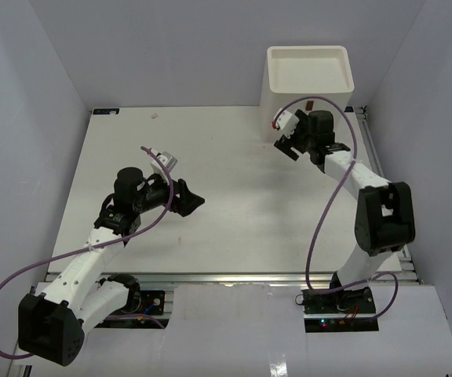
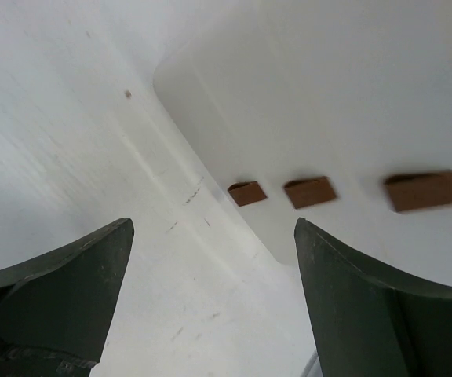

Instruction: Organize the makeup

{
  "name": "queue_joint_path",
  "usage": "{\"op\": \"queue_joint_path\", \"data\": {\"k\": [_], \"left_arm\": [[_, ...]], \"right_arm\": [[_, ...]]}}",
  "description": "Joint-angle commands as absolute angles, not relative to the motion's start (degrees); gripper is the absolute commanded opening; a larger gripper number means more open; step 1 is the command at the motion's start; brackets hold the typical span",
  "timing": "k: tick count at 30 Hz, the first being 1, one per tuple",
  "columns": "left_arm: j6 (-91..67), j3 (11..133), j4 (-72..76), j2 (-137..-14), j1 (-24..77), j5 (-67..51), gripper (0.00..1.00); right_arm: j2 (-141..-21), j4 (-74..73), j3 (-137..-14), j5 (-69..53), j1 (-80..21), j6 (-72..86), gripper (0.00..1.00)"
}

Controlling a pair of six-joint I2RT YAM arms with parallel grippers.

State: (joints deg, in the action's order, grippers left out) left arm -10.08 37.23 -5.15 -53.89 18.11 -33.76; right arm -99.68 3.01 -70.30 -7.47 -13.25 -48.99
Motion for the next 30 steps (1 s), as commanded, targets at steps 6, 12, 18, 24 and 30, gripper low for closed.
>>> {"op": "queue_joint_path", "data": {"k": [6,12,18,24,30], "left_arm": [[-11.6,37.0,-2.8,-49.4,18.1,-34.6,0.98],[-13.8,34.5,-1.3,-43.5,18.1,-34.7,0.98],[-14.4,31.7,-1.3,-36.1,18.2,-32.9,0.98],[-15.3,30.4,-0.4,-34.1,18.2,-32.5,0.98],[-15.4,30.4,-0.5,-35.4,18.1,-32.8,0.98]], "right_arm": [[-71.2,-17.1,-69.7,-16.5,-10.3,-21.8,0.90],[-56.3,-20.9,-59.6,-17.3,-9.6,-14.7,0.90],[-42.8,-16.8,-46.1,-17.0,-4.8,-10.7,0.90],[-37.0,-13.4,-39.6,-22.0,1.8,-8.4,0.90],[-32.0,-11.2,-34.5,-22.0,5.2,-7.6,0.90]]}}
